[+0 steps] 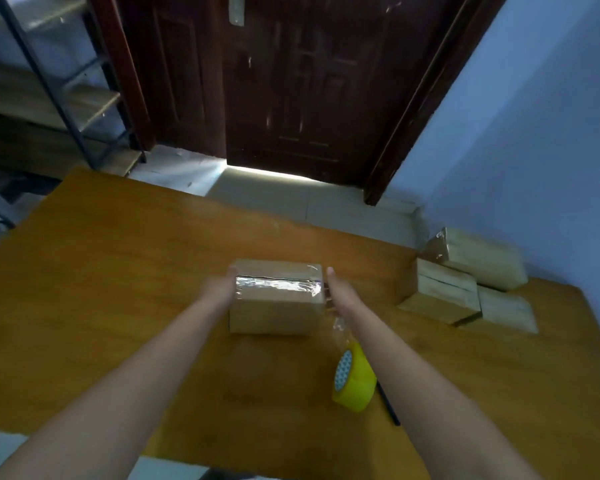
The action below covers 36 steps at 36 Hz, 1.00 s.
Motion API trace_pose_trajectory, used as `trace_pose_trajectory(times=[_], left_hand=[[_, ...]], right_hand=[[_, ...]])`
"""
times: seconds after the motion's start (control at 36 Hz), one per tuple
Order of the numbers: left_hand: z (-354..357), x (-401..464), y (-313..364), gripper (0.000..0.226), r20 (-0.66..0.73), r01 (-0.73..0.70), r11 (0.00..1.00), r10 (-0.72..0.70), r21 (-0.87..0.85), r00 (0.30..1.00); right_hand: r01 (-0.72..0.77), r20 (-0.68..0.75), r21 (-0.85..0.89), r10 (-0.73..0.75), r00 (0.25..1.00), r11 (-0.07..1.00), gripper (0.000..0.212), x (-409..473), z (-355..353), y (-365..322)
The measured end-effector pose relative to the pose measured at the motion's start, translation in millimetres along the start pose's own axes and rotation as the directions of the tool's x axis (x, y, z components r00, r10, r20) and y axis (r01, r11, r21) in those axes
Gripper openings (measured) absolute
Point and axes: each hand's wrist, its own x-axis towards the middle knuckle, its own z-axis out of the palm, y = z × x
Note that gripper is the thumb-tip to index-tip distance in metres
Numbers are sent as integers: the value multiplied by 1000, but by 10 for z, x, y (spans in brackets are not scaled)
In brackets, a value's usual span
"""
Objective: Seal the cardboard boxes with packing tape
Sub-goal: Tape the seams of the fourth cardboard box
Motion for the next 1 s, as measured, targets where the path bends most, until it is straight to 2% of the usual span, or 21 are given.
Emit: trace_pose_trajectory(times=[0.03,0.08,0.25,0.33,0.42,0.47,0.53,0.56,0.58,0.61,0.67,0.72,0.81,0.89,1.0], left_hand=[[24,-15,-11,62,70,28,996,-22,-85,997],[36,-27,9,62,89,31,974,-11,-225,996],[-131,-89,246,71,-31,-165,968,162,-191,986],[-139,-170,323,60,-54,-247,918,243,-310,969],[-103,-181,281,40,-24,-301,843,325,-446,946],[-102,-212,238,48,39,-260,807,329,-531,943],[-74,-196,174,61,88,-217,815,310,-537,947],[-62,-203,149,47,88,-226,817,318,-530,944],[-40,-193,121,23,72,-254,817,337,-517,939],[-25,-193,92,10,66,-271,821,349,-502,935],[8,-140,20,19,68,-313,831,385,-460,921],[26,-119,-48,38,78,-361,846,422,-392,903],[89,-111,-142,59,56,-379,852,426,-362,903],[174,-109,-226,65,55,-346,872,387,-346,920],[252,-42,-373,68,102,-255,908,303,-332,947]], right_hand=[[-14,9,55,13,1000,998,66,-42,28,-56],[11,-19,81,-9,1000,997,69,-117,44,-153],[123,-129,325,-85,988,938,51,-237,-84,-281],[201,-214,408,-121,969,890,49,-271,-182,-265],[235,-226,447,-145,963,863,37,-341,-274,-200],[242,-238,455,-145,960,857,38,-393,-314,-108],[257,-218,417,-179,959,872,33,-411,-324,11],[268,-202,396,-202,958,878,25,-410,-323,67],[280,-199,374,-219,955,884,16,-391,-320,120],[295,-202,362,-235,951,884,14,-393,-313,160],[309,-204,333,-252,946,891,37,-402,-284,216],[307,-205,285,-255,945,908,53,-432,-235,240],[289,-213,216,-244,946,932,49,-441,-137,262],[259,-205,165,-224,953,952,41,-406,-29,277],[187,-105,-66,-193,976,980,49,-336,61,357]])
